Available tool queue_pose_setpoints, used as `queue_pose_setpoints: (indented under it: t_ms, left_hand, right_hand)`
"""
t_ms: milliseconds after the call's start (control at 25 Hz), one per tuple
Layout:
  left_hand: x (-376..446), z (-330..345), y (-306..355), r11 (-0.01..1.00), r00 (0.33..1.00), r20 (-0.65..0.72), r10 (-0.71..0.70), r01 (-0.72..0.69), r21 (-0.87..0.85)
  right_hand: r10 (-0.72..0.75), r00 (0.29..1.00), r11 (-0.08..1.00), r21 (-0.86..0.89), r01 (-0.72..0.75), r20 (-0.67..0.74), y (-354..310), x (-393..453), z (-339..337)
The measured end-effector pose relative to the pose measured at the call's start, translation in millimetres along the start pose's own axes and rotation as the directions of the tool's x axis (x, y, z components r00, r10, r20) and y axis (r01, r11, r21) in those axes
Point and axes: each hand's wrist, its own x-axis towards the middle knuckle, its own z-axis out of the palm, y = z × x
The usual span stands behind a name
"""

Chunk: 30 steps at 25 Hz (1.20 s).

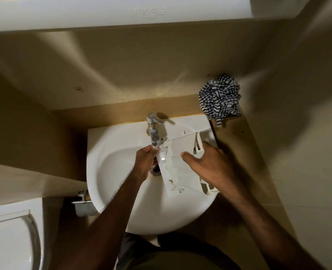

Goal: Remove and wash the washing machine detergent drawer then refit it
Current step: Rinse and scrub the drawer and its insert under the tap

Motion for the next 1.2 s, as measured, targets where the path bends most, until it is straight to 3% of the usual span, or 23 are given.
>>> queue_pose_setpoints:
  t_ms: [200,320,440,800,960,1200]
  left_hand:
    - [7.2,2.4,9.1,0.999,0.989,-0.148,0.019,-0.024,-0.033]
    - [7.8,-1.7,13.5,1.0,0.995,-0.097,-0.014,0.016,0.013]
    - [2.5,-13.4,12.5,0.998,1.0,0.015,-0.006,0.005,0.056]
    - [7.4,-12.3,7.9,0.997,0.996,-0.077,0.045,-0.04,0.067]
    - [8.6,-10.7,13.2,0.982,0.988,-0.096,0.121,-0.104,0.159]
    - [0.3,-20.9,13.8,0.93,0.977,0.107,0.184,-0.208,0.304]
  right_hand:
    - [0.04,0.998,0.99,0.138,-0.033,-0.049,5.9,-9.0,14.1]
    - [0.031,0.991,0.999,0.042,-0.026,-0.128,1.5,-13.7,32.7]
    - [0.029,0.98,0.998,0.066,-0.016,-0.195,-2.6,-12.6,37.7]
    - [0.046,0.962,0.987,0.161,-0.002,-0.271,-14.8,-9.3,39.8]
    - [0.067,0.962,0.983,0.182,-0.019,-0.263,-11.4,-9.9,40.6]
    - [0.076,0.952,0.978,0.207,-0.014,-0.297,-4.8,-13.5,45.9]
